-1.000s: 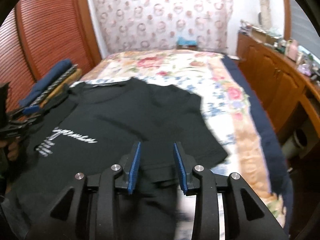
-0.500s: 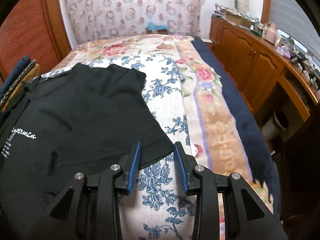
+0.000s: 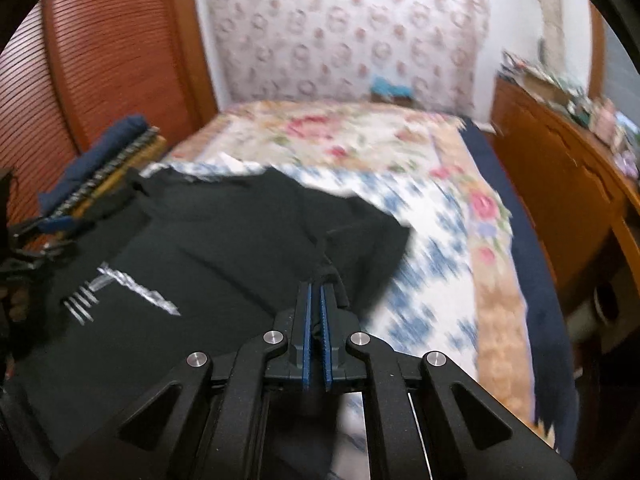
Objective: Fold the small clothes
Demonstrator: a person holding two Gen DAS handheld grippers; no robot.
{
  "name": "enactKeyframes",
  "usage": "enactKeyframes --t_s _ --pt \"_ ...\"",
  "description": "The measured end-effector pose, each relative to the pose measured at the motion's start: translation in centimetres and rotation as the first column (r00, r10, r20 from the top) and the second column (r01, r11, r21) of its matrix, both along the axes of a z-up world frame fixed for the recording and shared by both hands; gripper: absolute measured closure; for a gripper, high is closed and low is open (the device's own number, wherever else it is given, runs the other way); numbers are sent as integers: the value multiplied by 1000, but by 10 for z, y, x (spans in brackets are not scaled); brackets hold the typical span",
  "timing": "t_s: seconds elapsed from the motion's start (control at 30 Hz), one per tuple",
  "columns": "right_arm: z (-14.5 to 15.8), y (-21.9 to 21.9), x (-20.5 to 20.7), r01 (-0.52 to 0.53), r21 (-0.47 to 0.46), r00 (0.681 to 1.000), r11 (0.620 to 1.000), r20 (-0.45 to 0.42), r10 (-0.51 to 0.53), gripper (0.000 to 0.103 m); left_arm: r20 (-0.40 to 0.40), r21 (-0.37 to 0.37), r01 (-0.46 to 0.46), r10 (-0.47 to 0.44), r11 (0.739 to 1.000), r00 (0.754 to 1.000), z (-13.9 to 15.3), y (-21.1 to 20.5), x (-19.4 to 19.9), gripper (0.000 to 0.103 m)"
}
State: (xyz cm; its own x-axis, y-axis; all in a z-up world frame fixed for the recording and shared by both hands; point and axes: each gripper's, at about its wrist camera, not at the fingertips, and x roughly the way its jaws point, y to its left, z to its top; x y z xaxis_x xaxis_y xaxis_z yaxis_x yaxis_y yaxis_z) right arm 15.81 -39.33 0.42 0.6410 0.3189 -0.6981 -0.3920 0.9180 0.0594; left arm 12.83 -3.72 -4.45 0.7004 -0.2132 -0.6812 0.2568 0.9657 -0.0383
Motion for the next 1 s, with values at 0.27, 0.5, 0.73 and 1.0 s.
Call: enactKeyframes --t_s 0.27,0.5,0.73,1.0 --pt "30 71 21 -189 65 982 980 29 188 101 24 -17 -33 34 999 999 7 16 -7 26" --pt "25 115 36 -244 70 970 967 1 244 85 22 -24 -42 42 999 999 6 20 -9 26" --pt "21 101 25 -192 -9 981 981 11 192 81 16 -35 -44 45 998 999 3 22 -5 26" --pt "-20 56 -5 -89 -65 993 994 -86 83 70 3 -42 -29 30 999 1000 -6 20 -4 26"
